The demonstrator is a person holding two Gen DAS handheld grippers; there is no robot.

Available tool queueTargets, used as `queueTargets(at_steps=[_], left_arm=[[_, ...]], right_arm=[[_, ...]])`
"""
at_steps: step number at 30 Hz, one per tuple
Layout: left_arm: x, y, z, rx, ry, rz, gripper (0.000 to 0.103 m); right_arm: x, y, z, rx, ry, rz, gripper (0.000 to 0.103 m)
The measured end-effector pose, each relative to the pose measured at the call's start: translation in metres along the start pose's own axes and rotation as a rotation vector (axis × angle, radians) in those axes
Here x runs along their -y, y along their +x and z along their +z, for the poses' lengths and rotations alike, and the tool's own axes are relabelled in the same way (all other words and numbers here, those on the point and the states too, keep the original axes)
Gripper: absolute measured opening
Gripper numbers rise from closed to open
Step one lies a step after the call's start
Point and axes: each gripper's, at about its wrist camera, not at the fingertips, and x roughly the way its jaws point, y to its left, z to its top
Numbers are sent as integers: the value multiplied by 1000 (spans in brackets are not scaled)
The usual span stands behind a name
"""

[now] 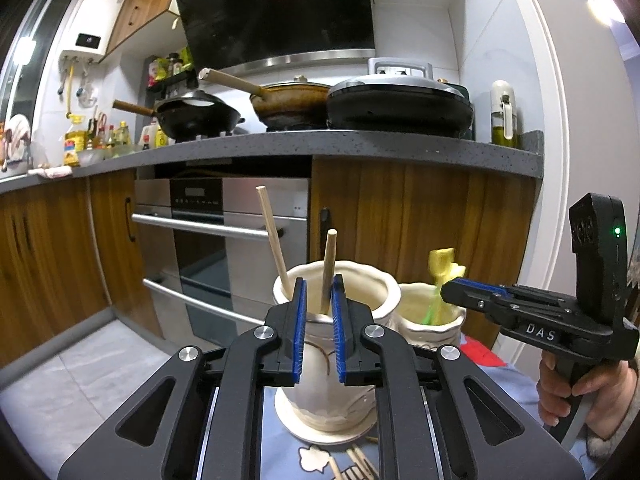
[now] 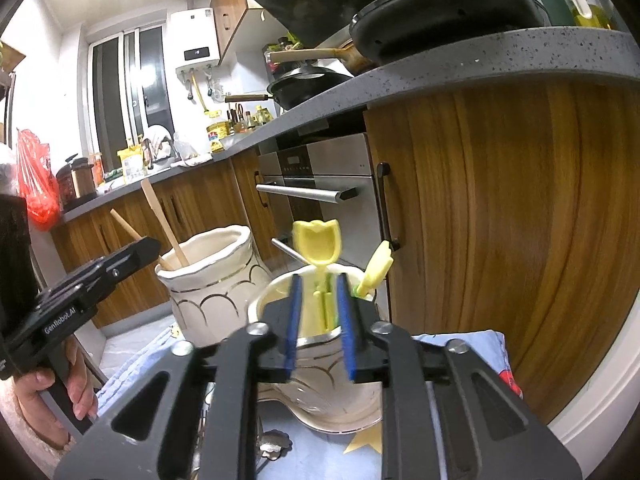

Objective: Organize utensils
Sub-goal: 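Drop the chopstick into the large cup while the right tool drops the spoon into the small cup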

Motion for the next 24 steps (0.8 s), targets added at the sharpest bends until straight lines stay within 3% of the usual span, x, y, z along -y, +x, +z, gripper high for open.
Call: queueTargets(at_steps=[5, 11, 14, 18, 21, 24], left_arm=[[-1, 0, -1, -2, -3, -6, 14], [-2, -4, -1, 7, -5, -5, 26], [-1, -6, -3, 7, -8, 3, 40], [-3, -17, -6, 20, -28, 27, 72], [-6, -25, -9, 20, -39, 52, 91], [-9, -30, -18, -26, -48, 69, 95]], right_arm=[[2, -1, 1, 10, 8, 1, 21], [4, -6, 1, 24, 21, -7, 45], [2, -10, 2, 37, 22, -22, 72], [2, -22, 2, 67, 26, -54, 93], [3, -31, -1, 78, 29, -65, 98], [1, -36, -7, 59, 29, -85, 98]])
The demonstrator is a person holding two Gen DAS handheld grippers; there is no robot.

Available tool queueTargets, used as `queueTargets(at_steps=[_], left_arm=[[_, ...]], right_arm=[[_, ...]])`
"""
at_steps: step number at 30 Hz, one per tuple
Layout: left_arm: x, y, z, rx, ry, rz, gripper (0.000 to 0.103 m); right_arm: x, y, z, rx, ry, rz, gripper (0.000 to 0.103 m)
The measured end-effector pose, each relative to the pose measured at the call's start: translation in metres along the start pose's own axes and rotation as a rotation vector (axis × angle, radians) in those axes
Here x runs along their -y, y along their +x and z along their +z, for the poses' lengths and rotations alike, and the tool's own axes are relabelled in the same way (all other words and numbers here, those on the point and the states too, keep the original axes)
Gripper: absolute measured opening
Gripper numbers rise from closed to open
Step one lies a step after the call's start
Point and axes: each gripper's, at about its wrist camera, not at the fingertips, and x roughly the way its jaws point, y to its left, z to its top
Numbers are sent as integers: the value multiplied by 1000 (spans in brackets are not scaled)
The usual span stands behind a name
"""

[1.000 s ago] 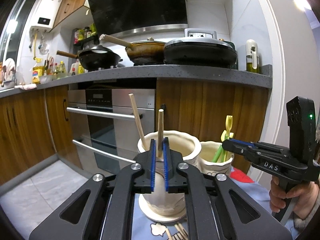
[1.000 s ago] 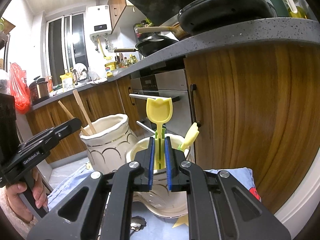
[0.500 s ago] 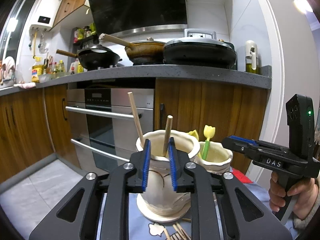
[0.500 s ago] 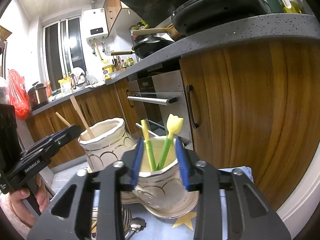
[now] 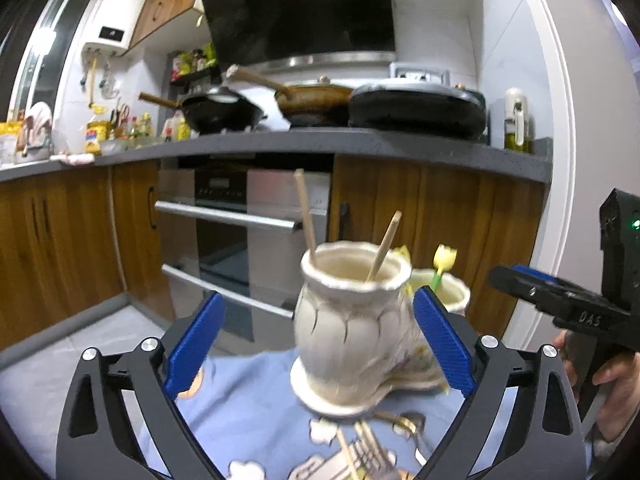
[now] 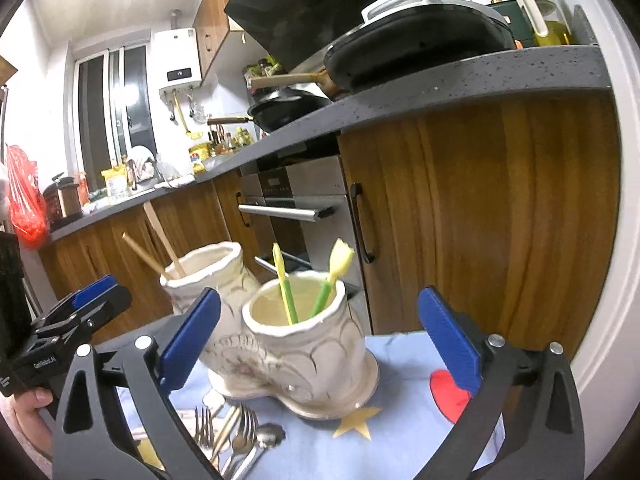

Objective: Organize utensils
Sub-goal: 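Drop the chopstick into the large cup while the right tool drops the spoon into the small cup, then grasp a wooden chopstick with the left tool while the right tool grasps a silver spoon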

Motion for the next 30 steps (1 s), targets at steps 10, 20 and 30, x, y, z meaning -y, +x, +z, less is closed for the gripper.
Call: queueTargets(at_steps=[10, 20, 30], left_arm=[[-2, -12, -35, -182, 8, 40, 98], [0, -17, -76, -437, 78, 80, 98], [25, -8, -95, -571, 158, 45, 73]], right_arm=[[-16, -10, -34, -155, -55, -39, 98], [-29, -21, -66, -294, -67, -65, 98], [-29, -22, -75, -352, -25, -88, 98]])
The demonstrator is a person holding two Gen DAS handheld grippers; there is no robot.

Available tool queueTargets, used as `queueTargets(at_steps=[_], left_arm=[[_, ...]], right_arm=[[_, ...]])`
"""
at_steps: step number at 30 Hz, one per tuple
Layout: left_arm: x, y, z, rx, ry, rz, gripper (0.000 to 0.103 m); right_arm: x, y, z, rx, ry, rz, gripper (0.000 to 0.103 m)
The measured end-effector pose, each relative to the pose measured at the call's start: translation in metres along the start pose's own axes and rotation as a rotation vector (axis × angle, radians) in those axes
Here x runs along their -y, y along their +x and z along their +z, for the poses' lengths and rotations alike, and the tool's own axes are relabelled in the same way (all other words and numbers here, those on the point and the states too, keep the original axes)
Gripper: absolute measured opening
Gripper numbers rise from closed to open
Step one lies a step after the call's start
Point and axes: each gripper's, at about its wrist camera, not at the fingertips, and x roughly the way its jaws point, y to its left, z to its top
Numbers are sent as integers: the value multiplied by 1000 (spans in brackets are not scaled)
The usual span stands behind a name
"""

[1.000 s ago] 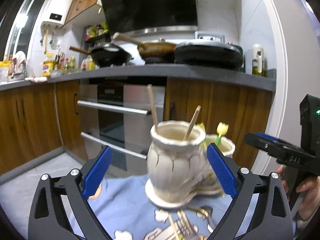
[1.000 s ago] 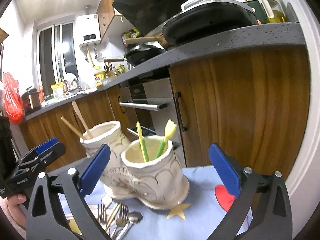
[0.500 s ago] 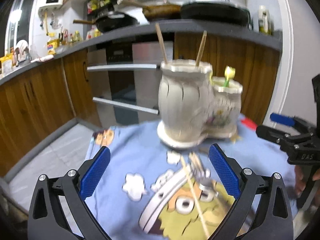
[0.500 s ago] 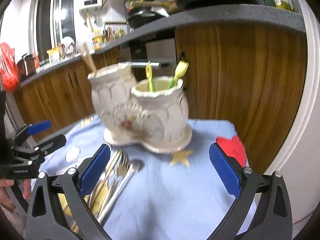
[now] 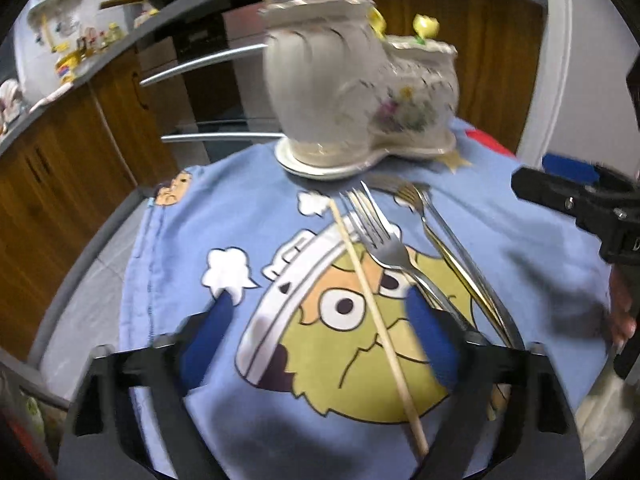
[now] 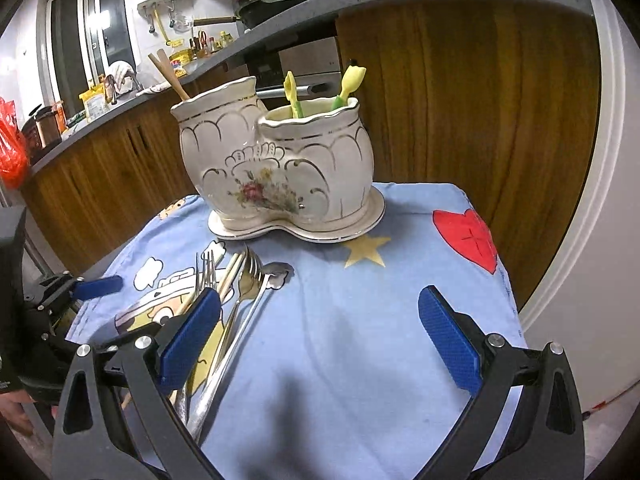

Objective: Organize utensils
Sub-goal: 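Grasp a wooden chopstick with the left tool while the right tool grasps a silver spoon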

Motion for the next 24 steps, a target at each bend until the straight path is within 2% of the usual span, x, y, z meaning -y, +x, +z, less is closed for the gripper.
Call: queueTargets(at_steps=[1, 8, 10, 11, 13, 16, 18, 19, 21, 24], left_arm=[[2, 2, 0, -13, 6, -5, 63], [6, 7, 0, -79, 29, -65, 33], [6, 7, 0, -87, 40, -75, 10], [6, 7, 0, -88, 52, -65, 6], [4, 7, -1, -84, 52, -78, 6], [-7, 7, -2, -70, 24, -80, 5], [-15, 7, -3, -61, 9, -54, 5], [-17, 8, -2, -57, 3, -51, 5], [-24, 5, -3, -39, -17, -46, 5], [-29, -1, -1, -12, -35, -48, 5]], right_arm=[[0, 0, 0, 1, -4, -3, 98], [2, 5, 1, -23, -19, -10, 98], [2, 7, 1, -38, -18, 4, 97], [2, 8, 1, -51, -18, 13, 95], [0, 12, 1, -79, -21, 31, 89], [-5, 21, 2, -139, -15, 75, 72], [-13, 29, 3, -183, -35, 76, 56], [-18, 34, 4, -204, -47, 77, 53], [-25, 42, 5, -230, -58, 80, 37], [-32, 51, 8, -255, -46, 92, 27]])
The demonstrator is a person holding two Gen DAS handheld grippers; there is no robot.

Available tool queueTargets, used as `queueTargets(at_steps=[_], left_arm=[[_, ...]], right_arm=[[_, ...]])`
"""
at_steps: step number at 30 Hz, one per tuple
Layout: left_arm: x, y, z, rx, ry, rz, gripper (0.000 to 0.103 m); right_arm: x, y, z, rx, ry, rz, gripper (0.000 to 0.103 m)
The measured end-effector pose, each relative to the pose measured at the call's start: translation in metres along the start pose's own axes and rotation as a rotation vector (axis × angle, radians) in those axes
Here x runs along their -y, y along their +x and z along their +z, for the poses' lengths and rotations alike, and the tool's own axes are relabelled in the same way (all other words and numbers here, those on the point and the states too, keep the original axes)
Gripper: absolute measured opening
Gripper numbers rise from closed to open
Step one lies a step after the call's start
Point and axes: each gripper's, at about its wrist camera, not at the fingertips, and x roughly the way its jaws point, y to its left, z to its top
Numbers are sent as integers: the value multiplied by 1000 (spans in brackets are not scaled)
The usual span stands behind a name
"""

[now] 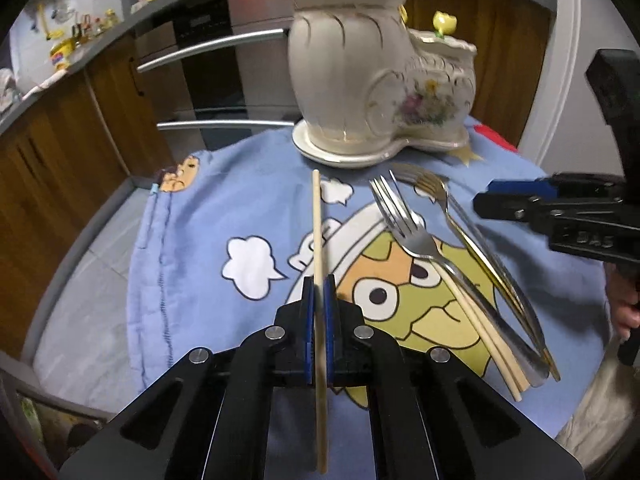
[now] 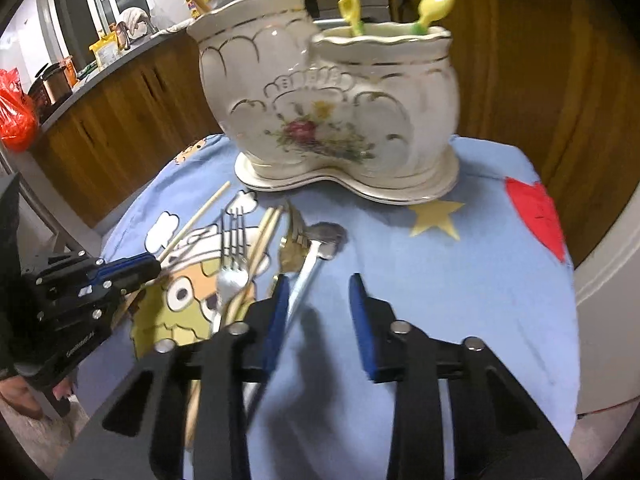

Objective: Organize utensils
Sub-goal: 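Grasp a wooden chopstick with the left tool while the right tool grasps a silver spoon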

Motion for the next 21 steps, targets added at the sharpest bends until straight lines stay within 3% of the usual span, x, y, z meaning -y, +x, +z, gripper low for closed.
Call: queueTargets(at_steps=[6, 13, 19, 21], left_arm=[[3, -2, 0, 10, 11, -22, 5], [4, -3, 0, 18, 3, -32, 5], [2, -5, 0, 25, -4, -40, 5], [2, -5, 0, 25, -7, -44, 5]], right_arm=[[-11, 16, 9, -52, -24, -59, 17], [-10, 27, 16, -115, 0, -54, 17], [-13, 35, 25, -121, 9, -70, 16], [-16, 36, 24, -104, -4, -89, 11]])
